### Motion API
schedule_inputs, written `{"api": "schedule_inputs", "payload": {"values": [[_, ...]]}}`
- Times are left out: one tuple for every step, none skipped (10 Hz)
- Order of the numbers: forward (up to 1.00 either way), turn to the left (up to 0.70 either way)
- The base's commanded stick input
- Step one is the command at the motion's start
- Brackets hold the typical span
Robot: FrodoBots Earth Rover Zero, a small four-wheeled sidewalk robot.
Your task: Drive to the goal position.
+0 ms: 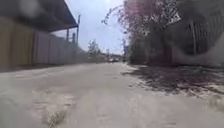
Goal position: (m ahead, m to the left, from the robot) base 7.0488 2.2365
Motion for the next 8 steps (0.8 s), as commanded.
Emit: {"api": "schedule_inputs", "payload": {"values": [[0.7, 0.0], [0.7, -0.35], [0.7, -0.35], [0.7, -0.35], [0.7, -0.35], [0.7, -0.34], [0.7, -0.3], [0.7, -0.27]]}}
